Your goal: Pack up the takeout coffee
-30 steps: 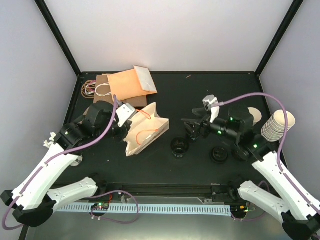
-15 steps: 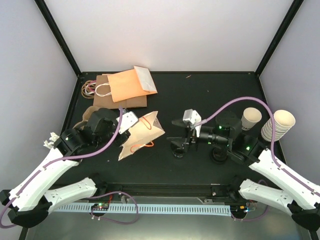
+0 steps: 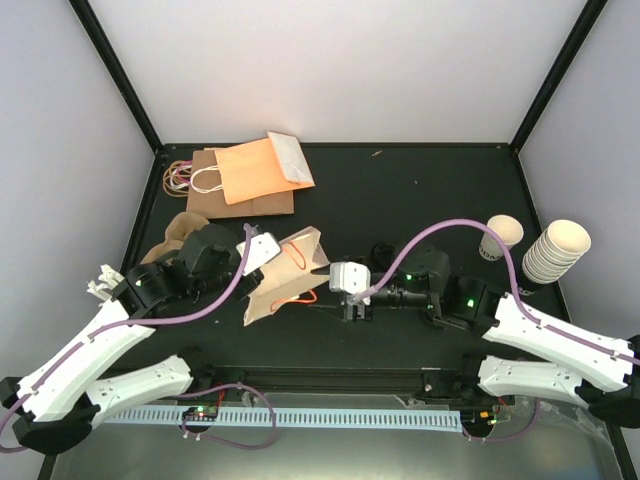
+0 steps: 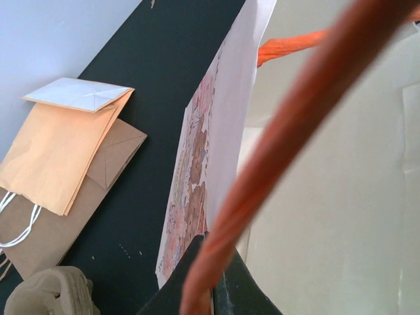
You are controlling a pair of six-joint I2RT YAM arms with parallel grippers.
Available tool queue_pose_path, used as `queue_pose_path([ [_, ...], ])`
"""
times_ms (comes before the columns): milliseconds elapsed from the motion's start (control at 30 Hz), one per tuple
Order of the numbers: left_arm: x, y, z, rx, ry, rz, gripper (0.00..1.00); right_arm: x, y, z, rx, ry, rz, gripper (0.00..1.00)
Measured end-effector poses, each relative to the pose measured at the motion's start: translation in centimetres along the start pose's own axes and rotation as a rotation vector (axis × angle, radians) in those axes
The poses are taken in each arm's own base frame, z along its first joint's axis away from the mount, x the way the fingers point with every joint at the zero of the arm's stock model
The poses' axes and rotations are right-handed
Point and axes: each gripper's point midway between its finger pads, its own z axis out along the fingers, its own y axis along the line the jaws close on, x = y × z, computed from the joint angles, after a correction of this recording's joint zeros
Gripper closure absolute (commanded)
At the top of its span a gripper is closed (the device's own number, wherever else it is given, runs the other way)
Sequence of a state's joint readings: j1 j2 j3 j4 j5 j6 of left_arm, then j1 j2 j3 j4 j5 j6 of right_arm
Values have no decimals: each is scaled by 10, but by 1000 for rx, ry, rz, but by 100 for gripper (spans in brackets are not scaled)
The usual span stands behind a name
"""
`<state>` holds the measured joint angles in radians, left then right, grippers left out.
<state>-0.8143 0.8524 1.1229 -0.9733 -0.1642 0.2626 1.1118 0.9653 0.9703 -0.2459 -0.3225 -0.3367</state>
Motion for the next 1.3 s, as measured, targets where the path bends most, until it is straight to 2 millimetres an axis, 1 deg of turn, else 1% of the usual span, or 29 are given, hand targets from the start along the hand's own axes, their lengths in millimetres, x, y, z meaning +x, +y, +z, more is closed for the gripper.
queue_pose_path([
  [100, -1, 0, -1, -5, -7, 3, 98, -3, 10, 2, -28, -7, -54, 38],
  [133, -1, 0, -1, -5, -7, 4, 98, -4, 12, 2, -32, -9, -68, 44],
  [167, -1, 0, -1, -5, -8, 6, 98, -4, 15, 3, -38, -9, -80, 57],
  [200, -2, -1, -1, -5, -8, 7, 98, -4, 17, 5, -39, -5, -88, 64],
  [233, -2, -1, -1, -4, -8, 9, 99, -2, 18, 7, -40, 1, -97, 68],
  [300, -2, -1, -2, -5, -9, 13, 99, 3, 21, 14, -53, 24, -101, 72],
  [367, -2, -1, -2, -7, -9, 19, 98, 11, 23, 21, -64, 56, -104, 72],
  [400, -2, -1, -2, -8, -8, 21, 98, 14, 25, 23, -71, 69, -103, 75],
  [467, -2, 0, -2, -16, -8, 27, 98, 20, 32, 26, -91, 92, -103, 87],
  [533, -3, 2, -2, -28, -10, 32, 98, 21, 40, 26, -105, 95, -107, 92],
  [633, -2, 5, -1, -49, -13, 43, 99, 32, 54, 24, -136, 111, -111, 93],
  [733, -2, 5, 1, -56, -16, 58, 98, 49, 65, 23, -154, 148, -96, 94],
  [933, 7, -5, 13, -55, -16, 103, 98, 94, 97, 23, -196, 269, -69, 95],
  [1033, 8, -6, 16, -69, -26, 122, 98, 112, 110, 23, -213, 321, -67, 95],
  [1167, 3, -5, 12, -94, -73, 143, 99, 123, 126, 26, -234, 362, -75, 95],
  [1233, 1, -5, 10, -102, -94, 147, 99, 127, 130, 26, -234, 376, -82, 95],
  [1300, 0, -5, 9, -106, -100, 147, 98, 128, 129, 26, -222, 383, -87, 95],
])
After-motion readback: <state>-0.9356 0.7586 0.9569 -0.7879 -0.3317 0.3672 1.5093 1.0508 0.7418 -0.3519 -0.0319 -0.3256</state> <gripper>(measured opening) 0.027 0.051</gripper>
